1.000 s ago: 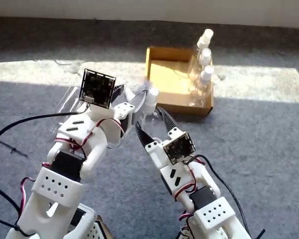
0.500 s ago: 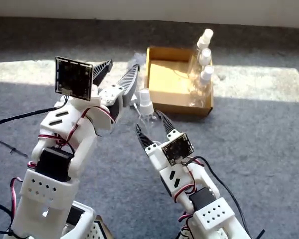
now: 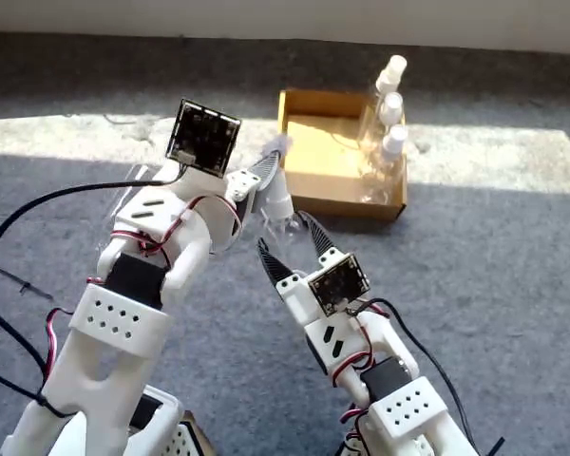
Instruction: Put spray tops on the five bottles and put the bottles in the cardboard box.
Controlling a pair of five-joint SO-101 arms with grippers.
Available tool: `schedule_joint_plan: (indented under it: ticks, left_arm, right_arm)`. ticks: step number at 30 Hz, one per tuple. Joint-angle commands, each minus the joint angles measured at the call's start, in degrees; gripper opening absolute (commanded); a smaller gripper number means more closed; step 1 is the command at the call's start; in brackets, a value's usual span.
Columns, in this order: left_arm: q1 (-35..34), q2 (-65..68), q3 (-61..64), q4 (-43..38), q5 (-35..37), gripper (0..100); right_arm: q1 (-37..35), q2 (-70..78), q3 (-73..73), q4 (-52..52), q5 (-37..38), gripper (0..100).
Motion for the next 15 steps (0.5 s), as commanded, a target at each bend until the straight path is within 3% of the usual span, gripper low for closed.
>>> schedule_joint_plan:
  ticks: [1, 9, 15]
  left_arm:
    - [0.0, 0.1, -2.7, -0.9, -0.5, 20]
    - [4.8, -9.5, 0.0, 8.4, -0.9, 20]
    - [6.1, -11.7, 3.4, 8.4, -4.0, 20]
  right_arm:
    - [0.5, -0.6, -0.6, -1.2, 0.8, 0.5]
    - [0.5, -0.6, -0.6, -1.2, 0.7, 0.5]
    - [0.5, -0.6, -0.6, -1.1, 0.7, 0.5]
